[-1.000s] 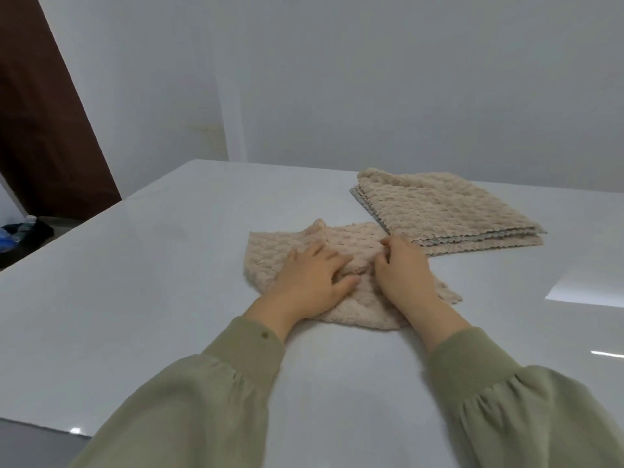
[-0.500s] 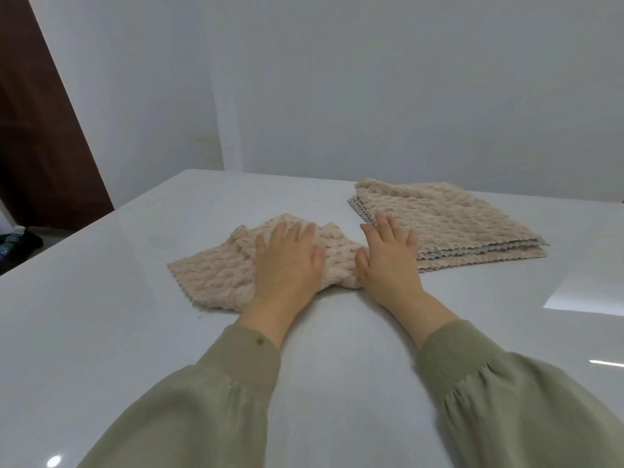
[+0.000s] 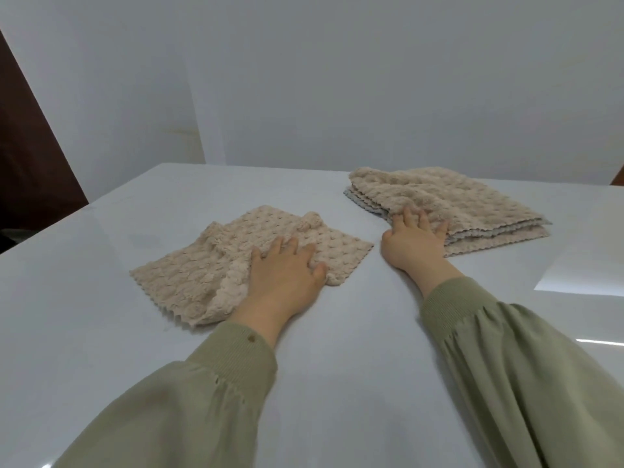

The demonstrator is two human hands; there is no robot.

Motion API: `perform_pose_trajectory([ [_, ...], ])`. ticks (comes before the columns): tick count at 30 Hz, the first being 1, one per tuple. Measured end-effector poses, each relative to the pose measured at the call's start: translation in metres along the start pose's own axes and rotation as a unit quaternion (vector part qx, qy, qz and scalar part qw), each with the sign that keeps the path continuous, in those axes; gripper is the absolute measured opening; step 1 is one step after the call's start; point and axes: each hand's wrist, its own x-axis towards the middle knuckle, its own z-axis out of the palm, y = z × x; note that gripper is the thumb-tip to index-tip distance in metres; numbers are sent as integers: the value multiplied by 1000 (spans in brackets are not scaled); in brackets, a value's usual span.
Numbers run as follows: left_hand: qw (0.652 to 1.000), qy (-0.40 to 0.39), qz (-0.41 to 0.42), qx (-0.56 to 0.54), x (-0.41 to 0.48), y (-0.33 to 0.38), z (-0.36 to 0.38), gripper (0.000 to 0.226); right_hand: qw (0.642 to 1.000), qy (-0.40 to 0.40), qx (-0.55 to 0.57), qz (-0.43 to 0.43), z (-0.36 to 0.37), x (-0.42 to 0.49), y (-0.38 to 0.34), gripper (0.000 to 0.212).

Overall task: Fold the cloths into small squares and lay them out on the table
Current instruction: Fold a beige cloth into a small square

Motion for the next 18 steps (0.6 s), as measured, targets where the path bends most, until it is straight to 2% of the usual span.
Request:
perform_pose_trajectory([
  [3,1000,-13,4,0,2,-5,-1,55,999,10,9,33,-1,3,4,58],
  [6,997,-52,50,7,1,-9,-6,55,998,57,39,6,-1,-4,0,56],
  [8,994,-71,86,3,0,-10,-9,55,987,108,117,-34,-2,-17,-9,52],
  [12,985,-87,144,-28,-6,-10,-11,56,942,171,273,-91,-9,-58,-24,42],
  [15,976,-105,182,-63,-12,-9,-12,55,923,172,312,-143,-13,-87,-25,38],
  [18,962,-110,210,-135,-22,-7,-13,52,927,152,306,-156,-15,-107,-22,36],
])
